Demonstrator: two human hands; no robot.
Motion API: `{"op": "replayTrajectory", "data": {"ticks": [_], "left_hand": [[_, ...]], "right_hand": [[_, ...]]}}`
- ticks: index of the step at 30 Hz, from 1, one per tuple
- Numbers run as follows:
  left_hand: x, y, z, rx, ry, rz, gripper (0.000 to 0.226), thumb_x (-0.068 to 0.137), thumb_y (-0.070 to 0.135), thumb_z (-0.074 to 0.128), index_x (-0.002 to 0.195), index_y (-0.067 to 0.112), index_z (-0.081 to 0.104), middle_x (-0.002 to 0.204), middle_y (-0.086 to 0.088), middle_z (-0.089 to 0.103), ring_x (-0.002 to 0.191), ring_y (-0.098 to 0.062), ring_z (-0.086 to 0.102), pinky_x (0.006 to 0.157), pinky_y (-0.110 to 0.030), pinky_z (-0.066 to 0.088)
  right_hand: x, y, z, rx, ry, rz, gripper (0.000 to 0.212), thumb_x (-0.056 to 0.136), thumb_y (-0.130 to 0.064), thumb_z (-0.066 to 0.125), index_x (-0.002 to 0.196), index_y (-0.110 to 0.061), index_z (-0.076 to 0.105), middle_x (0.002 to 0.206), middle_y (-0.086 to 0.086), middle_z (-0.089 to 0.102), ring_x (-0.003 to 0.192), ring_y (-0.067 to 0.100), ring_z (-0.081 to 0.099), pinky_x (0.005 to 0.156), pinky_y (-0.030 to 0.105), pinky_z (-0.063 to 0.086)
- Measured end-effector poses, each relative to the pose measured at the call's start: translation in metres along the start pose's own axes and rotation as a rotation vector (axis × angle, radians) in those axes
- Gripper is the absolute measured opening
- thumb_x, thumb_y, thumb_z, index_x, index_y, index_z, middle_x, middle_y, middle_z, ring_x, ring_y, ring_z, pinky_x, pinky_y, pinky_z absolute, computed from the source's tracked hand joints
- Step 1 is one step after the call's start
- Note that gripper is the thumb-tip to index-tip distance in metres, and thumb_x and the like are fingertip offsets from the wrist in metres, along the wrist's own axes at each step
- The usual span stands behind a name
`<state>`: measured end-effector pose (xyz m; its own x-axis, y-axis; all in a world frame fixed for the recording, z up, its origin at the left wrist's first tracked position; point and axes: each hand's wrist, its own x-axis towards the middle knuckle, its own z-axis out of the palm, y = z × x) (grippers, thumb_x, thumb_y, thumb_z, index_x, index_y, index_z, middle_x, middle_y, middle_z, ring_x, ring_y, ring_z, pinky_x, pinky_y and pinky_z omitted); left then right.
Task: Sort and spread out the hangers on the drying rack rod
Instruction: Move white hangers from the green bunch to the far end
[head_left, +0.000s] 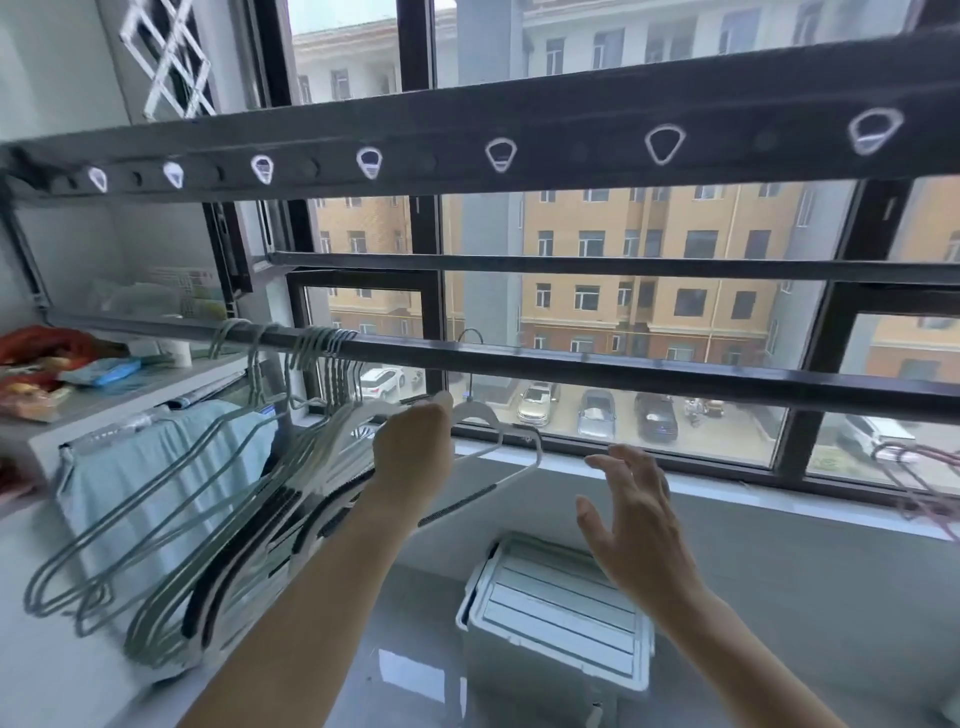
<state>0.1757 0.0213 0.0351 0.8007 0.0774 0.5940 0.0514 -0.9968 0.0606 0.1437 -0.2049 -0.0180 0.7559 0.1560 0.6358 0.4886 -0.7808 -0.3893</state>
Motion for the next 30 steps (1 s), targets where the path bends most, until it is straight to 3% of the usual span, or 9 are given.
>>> {"op": "replayTrajectory", "data": {"ticks": [2, 6, 10, 15, 18, 21, 25, 28, 30], "left_hand": [[-0.003, 0.010, 0.010, -0.033, -0.046, 0.041, 0.014, 0.083, 0.001, 0.044, 0.088, 0.012, 0.052, 0.066, -0.004, 0.053, 0.056, -0.022, 0.044, 0.050, -0.030, 0.035], [-0.014, 0.031, 0.027, -0.341, -0.284, 0.085, 0.011, 0.085, 0.015, 0.048, 0.087, 0.022, 0.056, 0.076, -0.002, 0.059, 0.068, -0.021, 0.052, 0.059, -0.030, 0.040], [-0.026, 0.054, 0.045, -0.558, -0.394, 0.252, 0.008, 0.083, 0.019, 0.060, 0.088, 0.020, 0.066, 0.075, 0.010, 0.063, 0.069, -0.007, 0.057, 0.068, -0.024, 0.047], [-0.024, 0.081, 0.051, -0.784, -0.528, 0.389, 0.013, 0.079, 0.017, 0.069, 0.092, 0.016, 0.069, 0.072, 0.020, 0.060, 0.063, 0.011, 0.058, 0.067, -0.013, 0.048], [-0.020, 0.102, 0.050, -0.880, -0.517, 0.426, 0.014, 0.074, 0.014, 0.074, 0.088, 0.012, 0.071, 0.070, 0.018, 0.062, 0.064, 0.009, 0.059, 0.069, -0.013, 0.049], [-0.018, 0.127, 0.049, -0.948, -0.518, 0.401, 0.015, 0.073, 0.011, 0.075, 0.087, 0.009, 0.072, 0.070, 0.018, 0.062, 0.062, 0.011, 0.058, 0.066, -0.006, 0.045], [-0.017, 0.168, 0.042, -1.040, -0.540, 0.375, 0.017, 0.075, 0.010, 0.073, 0.092, 0.010, 0.070, 0.073, 0.014, 0.063, 0.061, 0.015, 0.056, 0.074, -0.018, 0.046], [-0.019, 0.201, 0.029, -1.032, -0.529, 0.448, 0.016, 0.079, 0.016, 0.070, 0.094, 0.021, 0.068, 0.077, 0.018, 0.061, 0.067, 0.015, 0.055, 0.066, -0.004, 0.039], [-0.020, 0.223, 0.018, -1.042, -0.515, 0.496, 0.016, 0.081, 0.021, 0.068, 0.096, 0.026, 0.069, 0.083, 0.016, 0.064, 0.078, 0.005, 0.059, 0.065, -0.006, 0.039]], "right_hand": [[-0.002, 0.007, -0.003, -0.016, -0.018, 0.018, 0.042, 0.081, -0.020, 0.067, 0.120, -0.008, 0.055, 0.128, 0.013, 0.046, 0.122, 0.027, 0.044, 0.098, 0.027, 0.032], [-0.008, 0.025, -0.010, -0.039, -0.075, 0.077, 0.044, 0.082, -0.024, 0.066, 0.122, -0.010, 0.053, 0.125, 0.011, 0.048, 0.119, 0.025, 0.047, 0.100, 0.027, 0.034], [-0.019, 0.045, -0.018, -0.077, -0.161, 0.188, 0.053, 0.083, -0.033, 0.062, 0.131, -0.014, 0.045, 0.130, 0.006, 0.049, 0.119, 0.022, 0.048, 0.104, 0.033, 0.038], [-0.034, 0.063, -0.038, -0.116, -0.278, 0.239, 0.055, 0.086, -0.039, 0.058, 0.134, -0.017, 0.044, 0.133, 0.001, 0.053, 0.122, 0.018, 0.049, 0.103, 0.037, 0.039], [-0.041, 0.064, -0.058, -0.070, -0.207, 0.254, 0.023, 0.090, -0.026, 0.056, 0.110, -0.017, 0.058, 0.096, -0.004, 0.066, 0.086, 0.014, 0.061, 0.070, 0.020, 0.043], [-0.050, 0.065, -0.077, -0.084, -0.122, 0.296, 0.007, 0.091, -0.021, 0.054, 0.091, -0.016, 0.059, 0.060, -0.016, 0.046, 0.056, 0.003, 0.044, 0.055, 0.020, 0.032], [-0.062, 0.064, -0.106, -0.055, -0.029, 0.343, 0.008, 0.090, -0.018, 0.054, 0.084, -0.015, 0.058, 0.061, -0.006, 0.057, 0.058, 0.018, 0.058, 0.059, 0.027, 0.045], [-0.071, 0.065, -0.132, -0.064, 0.048, 0.392, 0.010, 0.092, -0.019, 0.051, 0.085, -0.018, 0.057, 0.063, -0.002, 0.059, 0.056, 0.014, 0.057, 0.056, 0.027, 0.043], [-0.079, 0.067, -0.149, -0.112, 0.132, 0.404, 0.010, 0.092, -0.020, 0.049, 0.087, -0.016, 0.057, 0.061, 0.000, 0.057, 0.054, 0.016, 0.052, 0.052, 0.028, 0.038]]}}
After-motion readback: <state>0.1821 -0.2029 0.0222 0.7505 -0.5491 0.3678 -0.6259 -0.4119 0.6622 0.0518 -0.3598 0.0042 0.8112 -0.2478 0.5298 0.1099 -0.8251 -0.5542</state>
